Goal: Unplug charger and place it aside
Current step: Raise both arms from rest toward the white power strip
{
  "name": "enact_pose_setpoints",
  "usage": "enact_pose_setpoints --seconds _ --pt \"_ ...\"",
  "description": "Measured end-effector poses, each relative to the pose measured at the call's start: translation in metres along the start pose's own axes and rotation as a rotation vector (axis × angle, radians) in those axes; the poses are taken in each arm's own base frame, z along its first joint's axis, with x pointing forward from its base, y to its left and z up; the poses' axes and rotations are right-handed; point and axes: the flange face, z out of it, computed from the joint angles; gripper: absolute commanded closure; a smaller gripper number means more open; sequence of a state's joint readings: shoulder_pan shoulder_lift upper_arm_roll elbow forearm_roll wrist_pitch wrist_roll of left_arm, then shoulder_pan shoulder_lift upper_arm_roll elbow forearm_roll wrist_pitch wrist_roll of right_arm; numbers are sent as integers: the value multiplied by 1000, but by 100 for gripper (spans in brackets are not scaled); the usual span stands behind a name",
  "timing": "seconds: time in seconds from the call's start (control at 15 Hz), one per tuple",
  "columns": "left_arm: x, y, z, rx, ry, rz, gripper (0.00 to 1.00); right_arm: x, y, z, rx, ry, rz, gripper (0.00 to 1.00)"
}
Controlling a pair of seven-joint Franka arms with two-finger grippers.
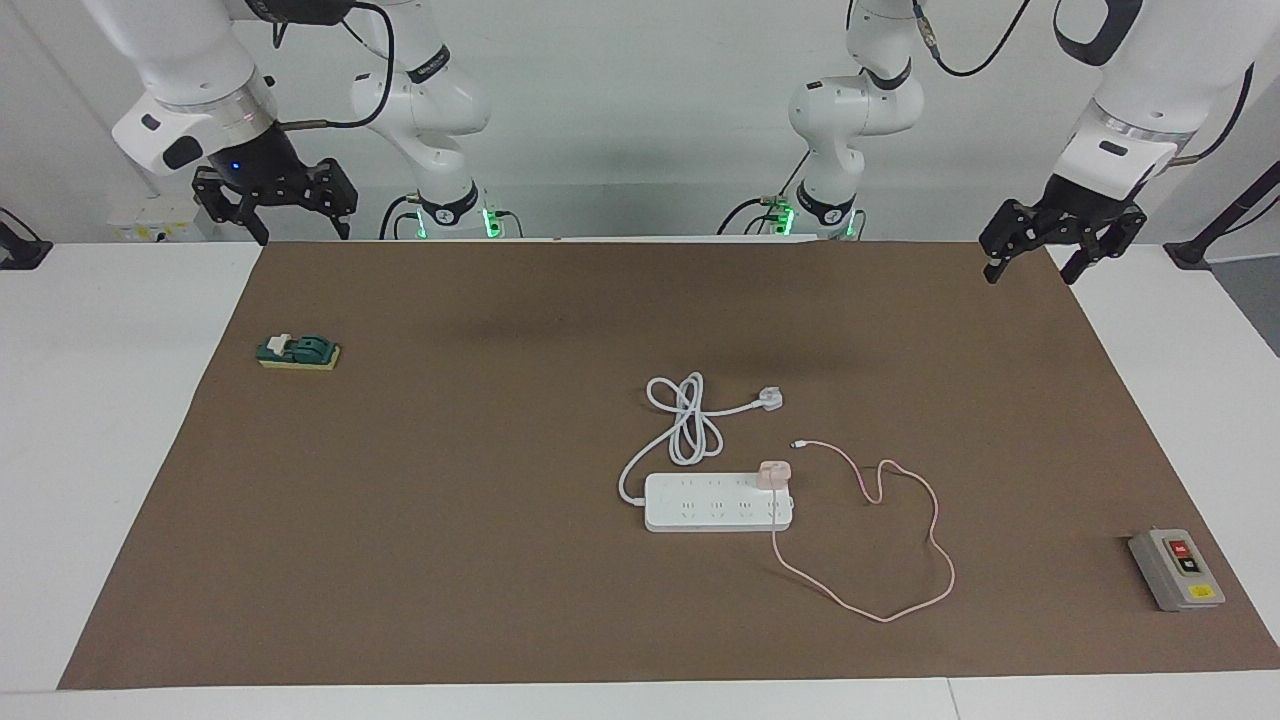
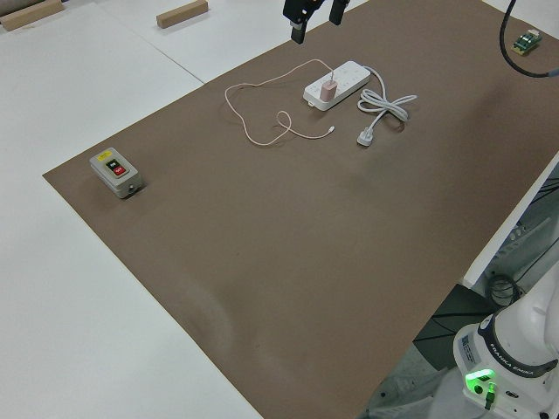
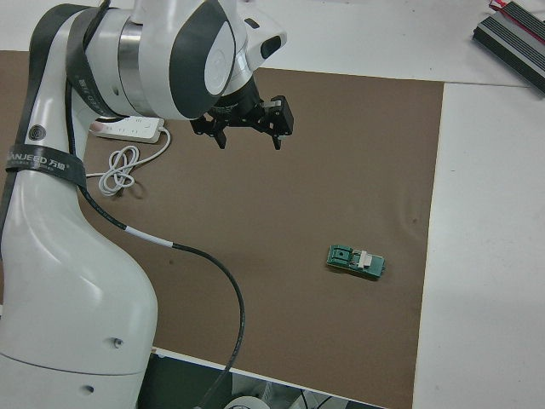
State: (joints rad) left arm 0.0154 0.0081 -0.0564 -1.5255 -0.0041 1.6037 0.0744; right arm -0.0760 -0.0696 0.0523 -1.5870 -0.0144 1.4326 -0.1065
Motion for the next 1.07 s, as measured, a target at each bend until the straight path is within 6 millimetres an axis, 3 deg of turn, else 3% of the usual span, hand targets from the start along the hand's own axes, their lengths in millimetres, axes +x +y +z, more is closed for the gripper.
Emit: enact_pose_setpoints --seconds 0.73,1.07 --pt "-1 -2 3 -1 -13 -4 0 0 0 0 0 0 0 0" --pt "-3 -20 7 1 -24 -39 0 -1 8 0 1 0 16 0"
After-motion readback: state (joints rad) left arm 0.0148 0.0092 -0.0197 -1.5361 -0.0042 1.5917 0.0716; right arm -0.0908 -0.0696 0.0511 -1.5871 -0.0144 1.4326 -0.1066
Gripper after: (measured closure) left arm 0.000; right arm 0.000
